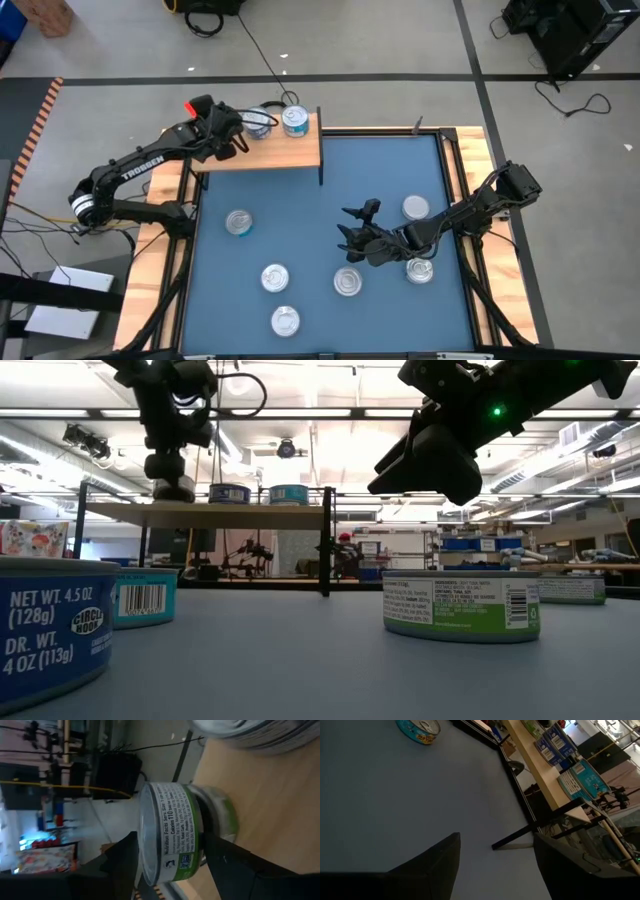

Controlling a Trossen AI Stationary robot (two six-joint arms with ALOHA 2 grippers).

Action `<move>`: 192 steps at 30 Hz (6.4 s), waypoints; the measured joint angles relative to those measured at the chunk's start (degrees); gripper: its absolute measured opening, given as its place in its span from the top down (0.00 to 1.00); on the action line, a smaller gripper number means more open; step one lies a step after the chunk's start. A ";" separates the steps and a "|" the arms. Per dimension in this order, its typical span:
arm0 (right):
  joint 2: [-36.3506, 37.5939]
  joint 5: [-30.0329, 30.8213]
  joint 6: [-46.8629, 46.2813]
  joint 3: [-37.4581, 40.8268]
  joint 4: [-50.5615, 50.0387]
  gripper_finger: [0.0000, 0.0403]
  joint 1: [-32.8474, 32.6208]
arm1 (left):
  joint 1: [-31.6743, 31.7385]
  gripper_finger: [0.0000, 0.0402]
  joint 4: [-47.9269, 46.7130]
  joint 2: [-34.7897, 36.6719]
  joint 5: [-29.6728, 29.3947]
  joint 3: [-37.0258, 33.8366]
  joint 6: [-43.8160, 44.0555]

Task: Stack canned seafood by type on shelf
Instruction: Stack the green white tuna can on top of the green white tuna can on the shelf, then put the blue tuna can on the shelf aligned with the other blue tuna cans

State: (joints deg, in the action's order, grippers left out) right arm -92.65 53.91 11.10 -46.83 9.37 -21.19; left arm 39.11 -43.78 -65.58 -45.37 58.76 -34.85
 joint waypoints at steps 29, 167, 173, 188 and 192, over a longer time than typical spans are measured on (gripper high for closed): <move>-0.01 -0.01 -0.01 0.00 -0.01 0.36 0.00 | -2.12 0.48 -3.55 1.76 -4.45 0.00 1.12; 8.38 -53.46 -42.81 -5.85 -66.97 0.70 -9.96 | -56.70 0.98 47.22 -4.42 42.28 -29.42 24.54; 8.38 -54.18 -36.71 -3.79 -62.22 0.72 -7.90 | -55.27 0.99 48.04 -6.11 42.28 -29.42 23.19; 8.42 -58.21 -27.20 -0.99 -61.12 0.75 -5.15 | -54.73 0.99 48.70 -6.12 42.43 -29.42 22.95; 8.51 -58.21 -25.78 0.25 -60.52 0.75 -4.70 | -54.73 0.99 48.73 -6.12 42.43 -29.43 22.95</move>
State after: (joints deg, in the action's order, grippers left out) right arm -84.14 -4.29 -14.68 -46.58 -51.15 -25.89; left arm -15.62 4.95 -71.70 -2.94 29.33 -11.90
